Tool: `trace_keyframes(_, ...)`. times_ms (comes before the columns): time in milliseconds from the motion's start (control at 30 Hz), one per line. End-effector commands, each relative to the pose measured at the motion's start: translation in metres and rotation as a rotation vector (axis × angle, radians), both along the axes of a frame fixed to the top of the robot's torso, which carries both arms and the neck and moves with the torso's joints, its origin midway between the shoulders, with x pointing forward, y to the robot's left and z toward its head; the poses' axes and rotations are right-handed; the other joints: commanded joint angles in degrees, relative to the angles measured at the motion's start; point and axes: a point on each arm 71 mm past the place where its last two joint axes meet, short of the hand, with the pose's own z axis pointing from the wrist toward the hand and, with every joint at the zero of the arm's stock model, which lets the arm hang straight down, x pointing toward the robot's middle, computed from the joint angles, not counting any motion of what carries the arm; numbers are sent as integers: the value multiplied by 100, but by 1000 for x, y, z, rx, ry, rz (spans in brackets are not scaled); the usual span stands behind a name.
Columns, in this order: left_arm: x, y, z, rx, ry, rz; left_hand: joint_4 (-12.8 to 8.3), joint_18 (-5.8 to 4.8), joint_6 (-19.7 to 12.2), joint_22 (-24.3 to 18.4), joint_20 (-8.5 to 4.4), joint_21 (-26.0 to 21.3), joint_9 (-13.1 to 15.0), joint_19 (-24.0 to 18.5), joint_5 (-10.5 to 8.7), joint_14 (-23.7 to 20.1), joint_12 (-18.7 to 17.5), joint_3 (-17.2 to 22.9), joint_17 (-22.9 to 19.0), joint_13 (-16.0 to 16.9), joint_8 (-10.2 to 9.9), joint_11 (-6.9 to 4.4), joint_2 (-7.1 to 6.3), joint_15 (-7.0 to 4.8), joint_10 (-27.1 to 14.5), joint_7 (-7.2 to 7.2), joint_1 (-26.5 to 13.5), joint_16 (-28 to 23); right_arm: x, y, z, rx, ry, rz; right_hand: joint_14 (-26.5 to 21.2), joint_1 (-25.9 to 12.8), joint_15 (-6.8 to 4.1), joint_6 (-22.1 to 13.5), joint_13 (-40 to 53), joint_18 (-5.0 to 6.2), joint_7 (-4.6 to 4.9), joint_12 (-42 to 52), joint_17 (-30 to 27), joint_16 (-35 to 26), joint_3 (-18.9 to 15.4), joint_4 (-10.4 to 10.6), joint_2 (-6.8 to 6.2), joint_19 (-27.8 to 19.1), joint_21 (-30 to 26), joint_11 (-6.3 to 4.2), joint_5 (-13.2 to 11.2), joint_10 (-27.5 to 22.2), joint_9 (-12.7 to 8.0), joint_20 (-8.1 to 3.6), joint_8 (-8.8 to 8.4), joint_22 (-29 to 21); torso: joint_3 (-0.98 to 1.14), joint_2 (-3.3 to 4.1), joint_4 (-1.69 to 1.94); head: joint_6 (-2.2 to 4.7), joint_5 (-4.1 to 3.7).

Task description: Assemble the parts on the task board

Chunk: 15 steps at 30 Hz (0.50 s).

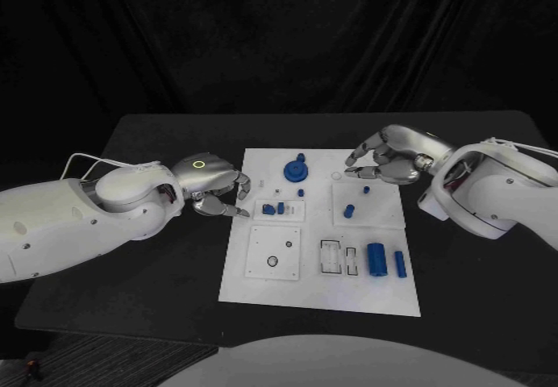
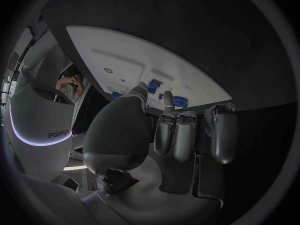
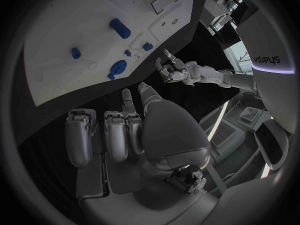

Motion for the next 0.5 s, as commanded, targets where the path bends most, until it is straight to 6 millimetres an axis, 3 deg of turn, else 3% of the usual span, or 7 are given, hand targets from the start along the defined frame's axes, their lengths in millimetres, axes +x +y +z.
trace_keyframes(33, 1, 0, 8, -251, 76, -15, -7, -17, -533, 1182, 17, -66, -159, -63, 5, 595, -345, 1, 1510, 1248, -382, 65, 50, 28, 229, 71, 130, 15, 1, 19, 4, -103, -106, 10, 606, -54, 29, -78, 1507, -30, -4, -36, 1510, 15, -50, 12, -54, 480, -12, 30, 13, 625, -13, 25, -42, 1429, -17, -19, -12, 1, 14)
trace_keyframes(100, 4, 4, 11, -386, 134, 16, -8, -24, -712, 1191, 59, -48, -557, -44, 110, 595, -777, 16, 1510, 955, -780, 104, 128, 67, -195, 128, 273, 15, 3, 37, 3, -143, -125, 45, 606, -95, 32, -60, 1507, -29, -4, -36, 1510, 15, -55, 25, -68, 479, -13, 35, 89, 625, 2, 27, -24, 1429, -40, -34, 13, 1, 28)
trace_keyframes(133, 6, 5, 13, -434, 149, 28, -10, -33, -634, 1205, 83, -7, -844, -9, 239, 595, -829, 5, 1510, 913, -971, 132, 154, 92, -229, 163, 352, 15, 3, 43, 1, -160, -135, 57, 606, -131, 30, -63, 1507, 67, -3, -36, 1510, 15, -61, 33, -89, 279, -345, 35, 164, 625, 18, 28, -15, 1300, -47, -42, 11, 1, 46)
trace_keyframes(267, 10, 13, 17, -573, 187, 71, -23, -43, -253, 1221, 148, 50, -1598, 34, 1051, 595, -807, -111, 1510, 908, -1343, 202, 253, 151, -192, 258, 548, 15, 1, 66, -4, -236, -205, 98, 606, -248, 22, -76, 1507, 65, -17, -36, 1510, 15, -75, 53, -169, 283, -352, 23, 448, 625, 113, 24, 43, 1298, -77, -79, 17, 1, 83)
trace_keyframes(333, 11, 16, 17, -607, 195, 84, -23, -41, -214, 1219, 156, 46, -1746, 29, 1147, 595, -840, -157, 1510, 881, -1419, 209, 313, 156, -222, 269, 565, 15, 1, 76, -7, -263, -229, 109, 606, -275, 15, -75, 1507, 61, -25, -36, 1510, 15, -70, 50, -194, 292, -341, 17, 539, 625, 161, 16, 74, 1303, -121, -115, 37, 1, 78)
trace_keyframes(400, 12, 19, 18, -630, 197, 92, -20, -39, -187, 1217, 159, 39, -1799, 22, 1173, 595, -850, -180, 1510, 872, -1440, 212, 335, 159, -232, 274, 558, 15, 1, 84, -9, -290, -238, 116, 606, -309, -3, -64, 1507, 57, -49, -36, 1510, 15, -48, 34, -241, 304, -329, -5, 804, 625, 273, -1, 146, 1309, -145, -132, 44, 1, 85)
trace_keyframes(500, 11, 22, 20, -665, 194, 97, -13, -34, -165, 1211, 166, 24, -1942, 7, 1214, 595, -944, -249, 1510, 801, -1511, 223, 408, 176, -321, 286, 501, 15, 1, 97, -14, -328, -237, 123, 606, -365, -10, -153, 1507, 58, -43, -36, 1510, 15, -36, 32, -280, 302, -339, -5, 892, 625, 380, -11, 176, 1307, -193, -168, 44, 1, 122)
